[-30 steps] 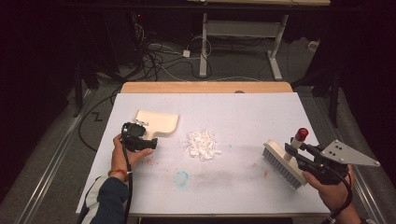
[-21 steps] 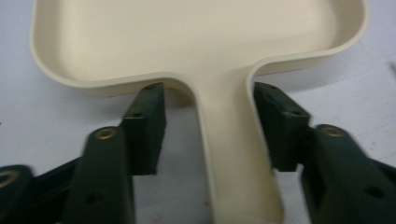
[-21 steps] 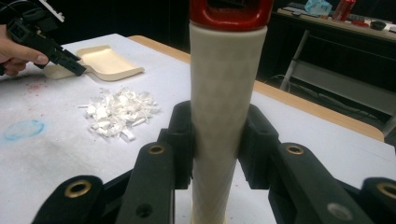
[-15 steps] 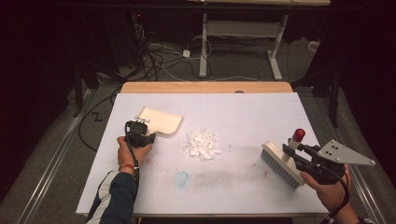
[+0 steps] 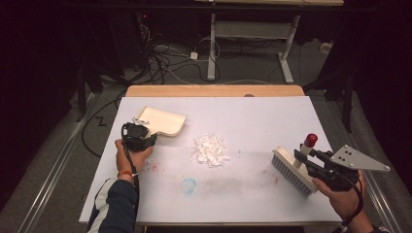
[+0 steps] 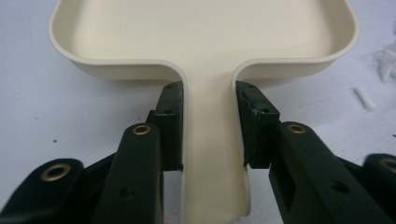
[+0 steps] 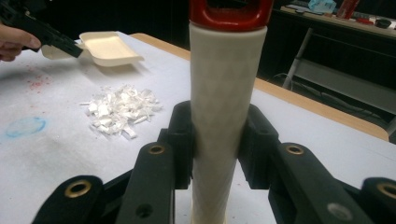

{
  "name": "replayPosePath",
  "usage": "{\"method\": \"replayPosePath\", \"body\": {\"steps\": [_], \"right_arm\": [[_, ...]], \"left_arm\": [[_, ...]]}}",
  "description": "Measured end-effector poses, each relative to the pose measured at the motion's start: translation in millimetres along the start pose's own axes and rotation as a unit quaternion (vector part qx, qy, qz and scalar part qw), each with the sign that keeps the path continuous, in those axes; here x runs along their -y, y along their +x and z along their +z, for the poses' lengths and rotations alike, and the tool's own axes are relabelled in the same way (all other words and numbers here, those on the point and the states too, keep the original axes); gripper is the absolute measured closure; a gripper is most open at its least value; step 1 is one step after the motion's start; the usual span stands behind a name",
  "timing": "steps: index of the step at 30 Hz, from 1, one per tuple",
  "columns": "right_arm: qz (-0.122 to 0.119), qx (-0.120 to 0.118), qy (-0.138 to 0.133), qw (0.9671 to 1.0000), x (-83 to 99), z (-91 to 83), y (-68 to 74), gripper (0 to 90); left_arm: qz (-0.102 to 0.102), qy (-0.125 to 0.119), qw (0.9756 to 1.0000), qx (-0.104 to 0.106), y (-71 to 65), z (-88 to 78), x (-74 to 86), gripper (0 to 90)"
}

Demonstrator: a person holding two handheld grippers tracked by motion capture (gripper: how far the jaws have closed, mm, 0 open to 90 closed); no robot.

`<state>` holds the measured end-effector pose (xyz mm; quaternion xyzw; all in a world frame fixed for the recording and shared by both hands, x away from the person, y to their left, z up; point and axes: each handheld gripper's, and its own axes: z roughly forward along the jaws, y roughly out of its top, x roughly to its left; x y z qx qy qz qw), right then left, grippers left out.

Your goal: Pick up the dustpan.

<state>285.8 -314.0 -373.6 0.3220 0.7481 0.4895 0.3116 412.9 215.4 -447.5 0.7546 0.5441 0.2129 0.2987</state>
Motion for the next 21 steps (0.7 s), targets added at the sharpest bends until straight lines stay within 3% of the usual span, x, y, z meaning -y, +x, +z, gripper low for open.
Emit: {"method": "replayPosePath", "body": {"steps": [5,14,21], "right_arm": [[0.001,0.0,0.0,1.0,0.1,0.3,0.1,70.0],[0.001,0.001,-0.001,1.0,0.2,0.1,-1.3,70.0],[0.0,0.001,-0.003,1.0,-0.9,-0.6,-2.1,70.0]], "left_arm": [[0.012,-0.004,0.9999,0.002,-0.9,-12.7,0.7,63.9],[0.038,-0.013,0.9991,0.014,-2.2,-51.6,14.2,63.9],[0.085,0.002,0.9959,0.032,-16.1,-74.2,30.3,63.9]]}}
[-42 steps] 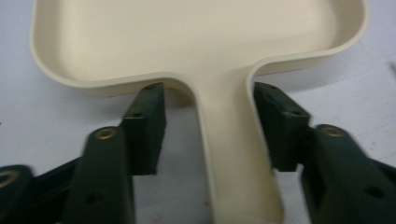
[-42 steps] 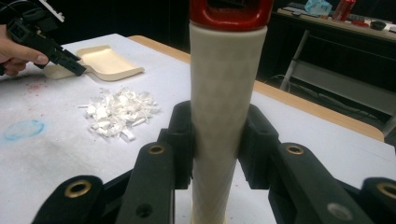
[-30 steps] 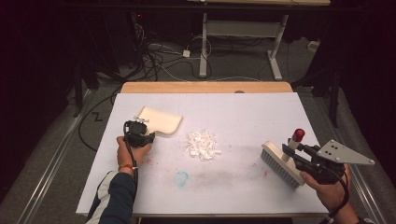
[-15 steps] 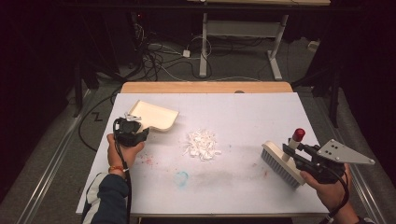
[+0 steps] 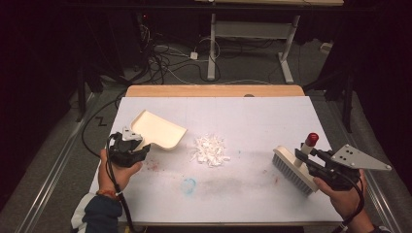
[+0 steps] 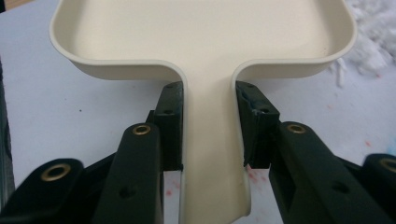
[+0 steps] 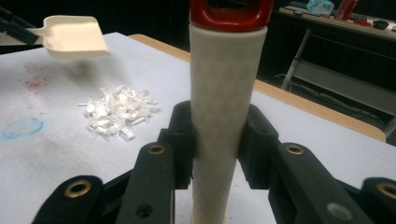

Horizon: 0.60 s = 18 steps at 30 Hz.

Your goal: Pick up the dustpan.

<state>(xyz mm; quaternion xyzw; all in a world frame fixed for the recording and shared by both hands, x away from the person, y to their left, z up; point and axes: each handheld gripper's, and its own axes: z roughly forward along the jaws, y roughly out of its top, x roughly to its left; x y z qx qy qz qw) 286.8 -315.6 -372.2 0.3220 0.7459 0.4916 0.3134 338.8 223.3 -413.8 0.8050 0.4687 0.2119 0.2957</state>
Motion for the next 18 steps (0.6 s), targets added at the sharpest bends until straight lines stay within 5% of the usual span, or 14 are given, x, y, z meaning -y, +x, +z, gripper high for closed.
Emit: {"method": "replayPosePath", "body": {"steps": [9,18], "right_arm": [[-0.004,-0.005,0.0,1.0,-1.4,3.3,0.9,70.0],[-0.006,-0.012,0.006,0.9999,-1.1,9.3,2.3,70.1]], "left_arm": [[0.045,0.038,0.9974,0.042,-18.8,-15.6,23.0,63.9],[0.089,0.092,0.9872,0.095,-44.3,-19.2,45.8,63.9]]}}
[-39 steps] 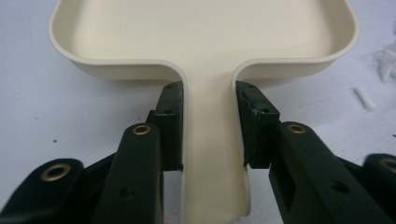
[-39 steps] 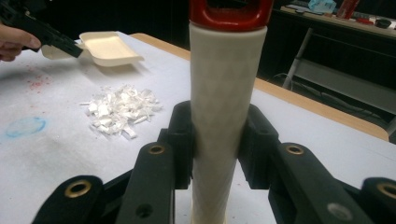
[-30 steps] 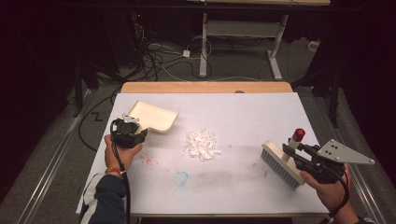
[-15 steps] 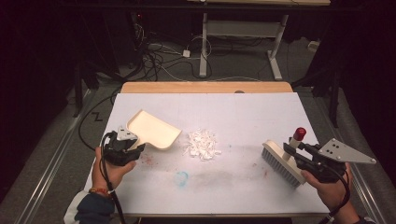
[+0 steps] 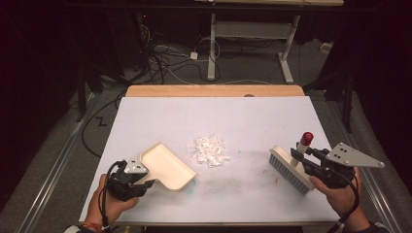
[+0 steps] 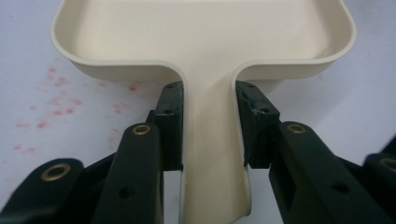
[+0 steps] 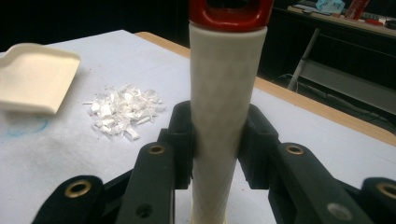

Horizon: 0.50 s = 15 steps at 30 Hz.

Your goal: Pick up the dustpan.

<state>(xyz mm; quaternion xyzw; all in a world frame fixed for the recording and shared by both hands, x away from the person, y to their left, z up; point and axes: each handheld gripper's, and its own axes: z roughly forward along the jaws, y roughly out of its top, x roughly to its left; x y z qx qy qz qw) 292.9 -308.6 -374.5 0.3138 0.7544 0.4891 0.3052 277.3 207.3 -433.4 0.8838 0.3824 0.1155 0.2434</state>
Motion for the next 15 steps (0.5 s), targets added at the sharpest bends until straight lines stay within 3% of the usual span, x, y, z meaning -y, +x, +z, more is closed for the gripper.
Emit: {"method": "replayPosePath", "body": {"steps": [4,15], "right_arm": [[-0.002,-0.003,-0.001,1.0,0.1,0.5,0.4,70.1],[0.009,-0.003,-0.002,1.0,2.0,1.1,-3.0,70.1]], "left_arm": [[0.001,0.01,0.9998,0.014,-2.5,7.4,0.6,63.8],[-0.003,0.014,0.9996,0.023,-1.4,14.5,-2.2,63.7]]}}
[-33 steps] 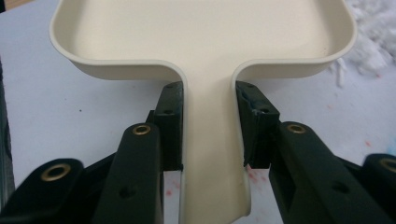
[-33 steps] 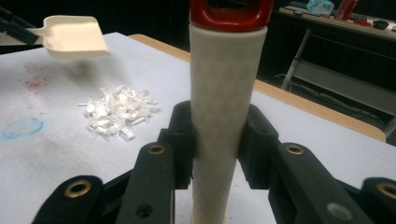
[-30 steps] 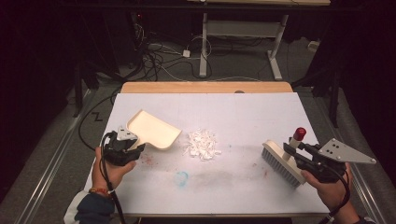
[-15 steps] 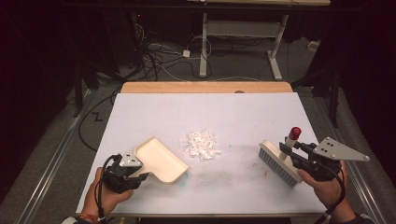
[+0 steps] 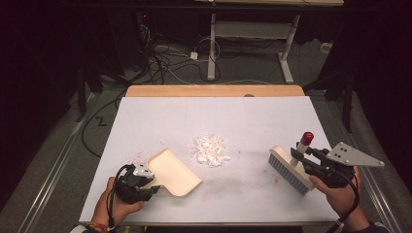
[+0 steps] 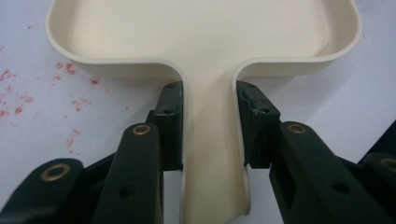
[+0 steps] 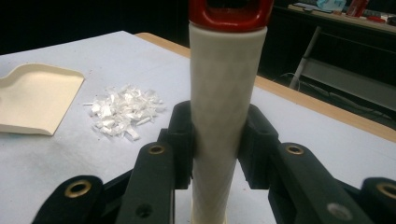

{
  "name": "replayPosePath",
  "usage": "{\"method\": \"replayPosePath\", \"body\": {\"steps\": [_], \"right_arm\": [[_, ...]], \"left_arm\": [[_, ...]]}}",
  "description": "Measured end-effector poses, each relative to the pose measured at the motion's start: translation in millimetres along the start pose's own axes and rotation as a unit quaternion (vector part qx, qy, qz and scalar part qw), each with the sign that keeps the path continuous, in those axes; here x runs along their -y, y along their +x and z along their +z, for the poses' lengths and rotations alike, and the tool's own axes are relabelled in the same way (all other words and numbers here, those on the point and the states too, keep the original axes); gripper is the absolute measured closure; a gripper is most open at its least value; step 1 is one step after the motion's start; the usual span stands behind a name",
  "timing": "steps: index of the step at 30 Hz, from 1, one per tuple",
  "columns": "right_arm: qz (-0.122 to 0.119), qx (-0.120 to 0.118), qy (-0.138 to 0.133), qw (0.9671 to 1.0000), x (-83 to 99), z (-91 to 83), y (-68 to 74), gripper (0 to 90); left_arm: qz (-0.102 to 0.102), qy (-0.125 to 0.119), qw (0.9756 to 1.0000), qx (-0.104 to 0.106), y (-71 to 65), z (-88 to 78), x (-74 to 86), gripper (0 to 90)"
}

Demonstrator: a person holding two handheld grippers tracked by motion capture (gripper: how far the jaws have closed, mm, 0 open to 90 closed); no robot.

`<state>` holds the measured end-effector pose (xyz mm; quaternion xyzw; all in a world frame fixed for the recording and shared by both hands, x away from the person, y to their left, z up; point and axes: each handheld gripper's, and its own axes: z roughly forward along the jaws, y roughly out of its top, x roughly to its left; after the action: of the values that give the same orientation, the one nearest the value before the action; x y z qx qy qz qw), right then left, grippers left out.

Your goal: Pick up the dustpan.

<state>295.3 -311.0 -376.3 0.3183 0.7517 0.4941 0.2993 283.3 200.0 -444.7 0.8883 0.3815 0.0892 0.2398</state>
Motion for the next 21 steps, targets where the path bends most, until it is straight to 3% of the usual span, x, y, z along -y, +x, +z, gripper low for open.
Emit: {"method": "replayPosePath", "body": {"steps": [21], "right_arm": [[0.005,-0.008,-0.003,1.0,0.2,5.2,-0.4,70.1]], "left_arm": [[0.003,0.005,1.0,-0.001,0.2,6.9,1.8,63.6]]}}
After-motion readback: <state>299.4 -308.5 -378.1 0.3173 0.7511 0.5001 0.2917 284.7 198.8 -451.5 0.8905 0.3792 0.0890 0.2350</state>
